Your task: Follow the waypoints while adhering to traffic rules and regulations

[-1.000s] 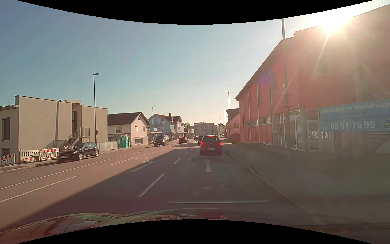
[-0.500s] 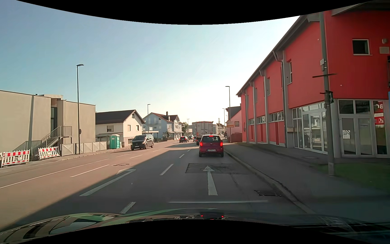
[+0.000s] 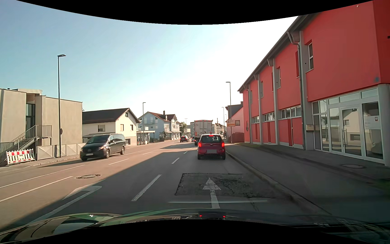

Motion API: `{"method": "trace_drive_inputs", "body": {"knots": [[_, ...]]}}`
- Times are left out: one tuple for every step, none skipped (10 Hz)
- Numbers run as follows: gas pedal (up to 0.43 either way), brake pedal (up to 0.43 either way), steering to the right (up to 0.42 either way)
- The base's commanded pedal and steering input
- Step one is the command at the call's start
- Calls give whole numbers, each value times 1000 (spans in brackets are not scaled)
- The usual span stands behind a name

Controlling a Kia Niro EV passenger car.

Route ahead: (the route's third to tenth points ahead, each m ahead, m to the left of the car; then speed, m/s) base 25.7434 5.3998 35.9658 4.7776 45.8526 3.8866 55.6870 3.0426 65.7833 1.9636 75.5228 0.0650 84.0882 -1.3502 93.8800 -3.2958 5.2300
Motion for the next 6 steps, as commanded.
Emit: {"method": "trace_drive_inputs", "body": {"knots": [[0, 238, 12], [0, 220, 11], [0, 201, 11], [0, 207, 11], [0, 201, 12], [0, 207, 12]]}}
